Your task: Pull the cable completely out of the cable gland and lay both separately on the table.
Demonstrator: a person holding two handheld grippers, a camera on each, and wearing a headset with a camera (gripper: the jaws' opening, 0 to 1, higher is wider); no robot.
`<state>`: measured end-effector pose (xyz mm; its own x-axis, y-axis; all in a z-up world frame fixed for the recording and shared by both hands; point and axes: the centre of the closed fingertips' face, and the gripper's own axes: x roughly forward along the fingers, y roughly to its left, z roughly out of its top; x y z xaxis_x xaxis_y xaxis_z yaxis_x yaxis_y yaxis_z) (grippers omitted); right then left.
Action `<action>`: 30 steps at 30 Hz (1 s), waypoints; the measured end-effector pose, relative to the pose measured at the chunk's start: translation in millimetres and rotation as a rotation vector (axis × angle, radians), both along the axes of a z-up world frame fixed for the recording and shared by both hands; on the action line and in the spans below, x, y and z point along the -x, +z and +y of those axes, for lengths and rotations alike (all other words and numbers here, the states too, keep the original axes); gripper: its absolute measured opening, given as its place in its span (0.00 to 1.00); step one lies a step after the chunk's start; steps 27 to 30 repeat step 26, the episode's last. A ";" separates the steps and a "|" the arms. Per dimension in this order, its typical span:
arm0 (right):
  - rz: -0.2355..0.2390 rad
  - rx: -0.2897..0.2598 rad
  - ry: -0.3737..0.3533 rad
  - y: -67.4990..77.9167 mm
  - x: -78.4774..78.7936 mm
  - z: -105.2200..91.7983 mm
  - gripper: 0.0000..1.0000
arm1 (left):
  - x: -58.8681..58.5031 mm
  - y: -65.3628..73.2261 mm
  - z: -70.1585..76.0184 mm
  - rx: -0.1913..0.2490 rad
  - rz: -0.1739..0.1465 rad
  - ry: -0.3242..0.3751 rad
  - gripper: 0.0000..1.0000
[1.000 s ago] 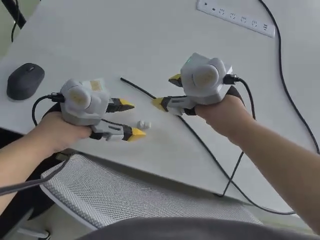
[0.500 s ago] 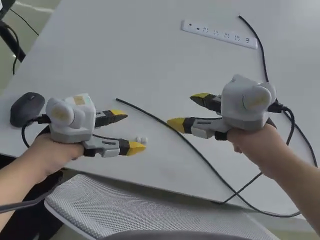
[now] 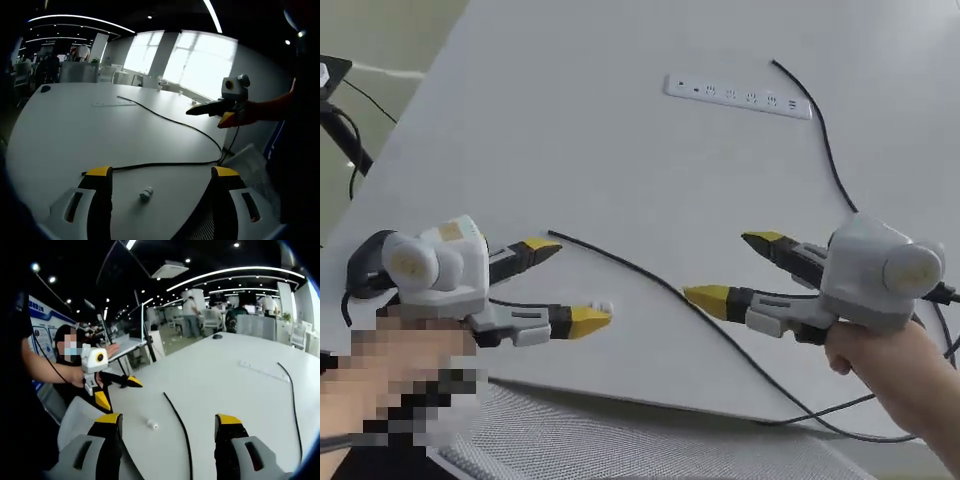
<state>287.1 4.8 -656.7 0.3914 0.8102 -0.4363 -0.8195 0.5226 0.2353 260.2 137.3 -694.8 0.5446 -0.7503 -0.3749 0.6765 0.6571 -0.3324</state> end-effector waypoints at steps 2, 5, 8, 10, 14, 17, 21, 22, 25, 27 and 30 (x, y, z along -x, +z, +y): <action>0.001 0.001 -0.007 -3.2 5.6 -7.3 0.78 | 3.6 -1.9 2.9 -0.020 0.004 0.001 0.84; 0.011 0.023 -0.025 -15.0 13.7 -24.0 0.81 | 10.5 -10.0 7.4 -0.070 0.015 -0.002 0.87; 0.026 0.047 -0.042 -27.1 23.2 -38.5 0.83 | 15.2 -16.0 10.3 -0.091 0.031 0.003 0.89; 0.035 0.059 -0.048 -34.2 30.2 -46.2 0.87 | 17.9 -18.2 11.7 -0.102 0.033 0.006 0.90; 0.052 0.080 -0.047 -43.9 41.0 -54.6 0.92 | 23.4 -21.1 14.3 -0.142 0.034 -0.006 0.92; 0.062 0.101 -0.036 -49.8 47.2 -58.0 0.95 | 25.5 -23.3 17.7 -0.153 0.044 -0.002 0.93; 0.066 0.114 -0.025 -53.9 51.1 -59.9 0.99 | 29.8 -24.3 18.1 -0.163 0.044 -0.007 0.96; 0.067 0.116 -0.026 -54.8 51.5 -60.5 0.98 | 31.0 -25.3 18.1 -0.168 0.046 -0.012 0.96; 0.073 0.121 -0.026 -57.2 53.5 -61.1 0.99 | 34.1 -29.3 18.6 -0.182 0.060 -0.016 0.97; 0.073 0.123 -0.023 -57.4 54.5 -60.8 0.99 | 34.3 -29.0 18.5 -0.181 0.060 -0.015 0.97; 0.073 0.123 -0.023 -57.4 54.5 -60.8 0.99 | 34.3 -29.0 18.5 -0.181 0.060 -0.015 0.97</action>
